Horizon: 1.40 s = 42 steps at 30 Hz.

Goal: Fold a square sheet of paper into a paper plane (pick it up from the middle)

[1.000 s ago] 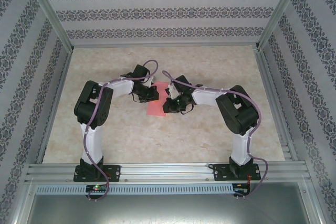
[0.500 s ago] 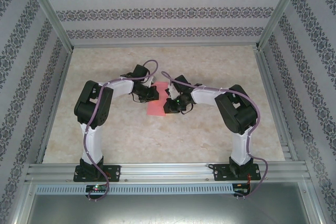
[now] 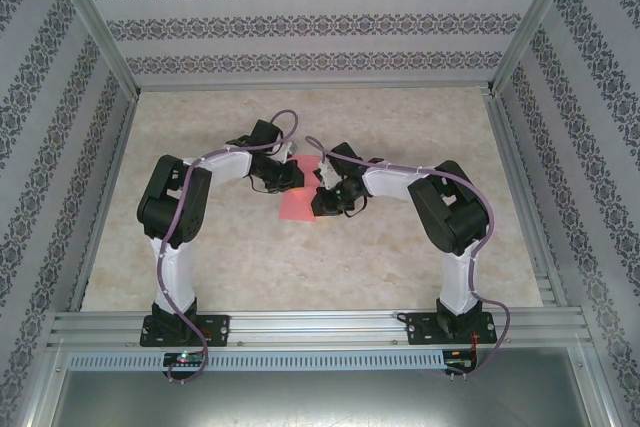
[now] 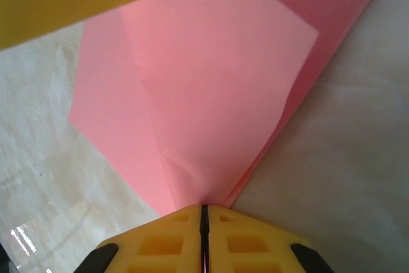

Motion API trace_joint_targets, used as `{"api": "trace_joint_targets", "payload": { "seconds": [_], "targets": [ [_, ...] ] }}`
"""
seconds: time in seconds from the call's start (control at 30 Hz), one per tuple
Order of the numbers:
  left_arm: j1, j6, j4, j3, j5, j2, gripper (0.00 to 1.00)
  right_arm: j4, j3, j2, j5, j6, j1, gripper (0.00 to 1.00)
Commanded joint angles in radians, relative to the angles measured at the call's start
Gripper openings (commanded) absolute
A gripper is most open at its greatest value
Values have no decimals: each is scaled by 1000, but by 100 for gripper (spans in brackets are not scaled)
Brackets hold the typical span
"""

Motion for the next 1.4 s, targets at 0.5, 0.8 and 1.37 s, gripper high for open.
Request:
{"api": "trace_joint_targets", "payload": {
  "seconds": [0.5, 0.8, 1.37],
  "targets": [
    [-10, 49, -56, 43, 17, 93, 10, -27, -10, 18, 70, -18, -15, 9],
    [4, 59, -46, 21, -12, 125, 9, 24, -31, -43, 28, 27, -24, 9],
    [10, 74, -29, -7, -34, 139, 10, 162, -10, -48, -131, 145, 4, 9]
  ]
}}
